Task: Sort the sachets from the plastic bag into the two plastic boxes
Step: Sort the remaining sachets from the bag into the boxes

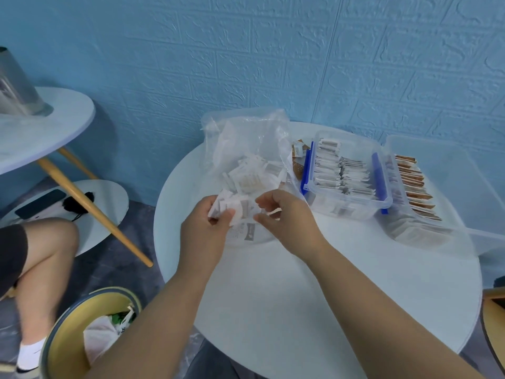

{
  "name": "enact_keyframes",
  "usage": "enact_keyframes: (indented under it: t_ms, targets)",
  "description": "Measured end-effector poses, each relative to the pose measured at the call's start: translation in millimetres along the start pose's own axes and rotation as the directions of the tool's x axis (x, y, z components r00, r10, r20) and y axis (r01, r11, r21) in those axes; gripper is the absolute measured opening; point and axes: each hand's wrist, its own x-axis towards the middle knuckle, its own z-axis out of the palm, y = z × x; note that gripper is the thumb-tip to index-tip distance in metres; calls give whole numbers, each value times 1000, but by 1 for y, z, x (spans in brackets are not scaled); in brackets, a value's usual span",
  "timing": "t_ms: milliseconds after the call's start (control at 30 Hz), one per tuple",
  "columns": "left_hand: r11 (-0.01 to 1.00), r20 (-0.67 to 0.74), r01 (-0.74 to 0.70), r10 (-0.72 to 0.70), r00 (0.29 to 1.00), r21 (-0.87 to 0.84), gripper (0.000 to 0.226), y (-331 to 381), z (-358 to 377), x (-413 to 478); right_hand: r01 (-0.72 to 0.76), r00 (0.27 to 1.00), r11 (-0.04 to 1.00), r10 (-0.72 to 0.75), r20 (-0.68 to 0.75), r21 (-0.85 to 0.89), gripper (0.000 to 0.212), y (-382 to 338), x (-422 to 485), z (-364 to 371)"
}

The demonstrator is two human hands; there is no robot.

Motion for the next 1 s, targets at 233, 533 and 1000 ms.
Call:
enact_keyframes:
  t_ms: [233,533,1000]
  targets:
    - [973,-73,-115,131,989,200,19,-17,5,-4,81,976,899,16,219,-430,71,8,-2,17]
    - [987,54,-134,129,990,94,18,-18,15,-3,-27,983,974,68,173,-227,53,13,-2,-5]
    - [992,-19,-120,121,993,26,22,-14,23,-10,-139,962,938,204,180,-318,40,11,4,-3]
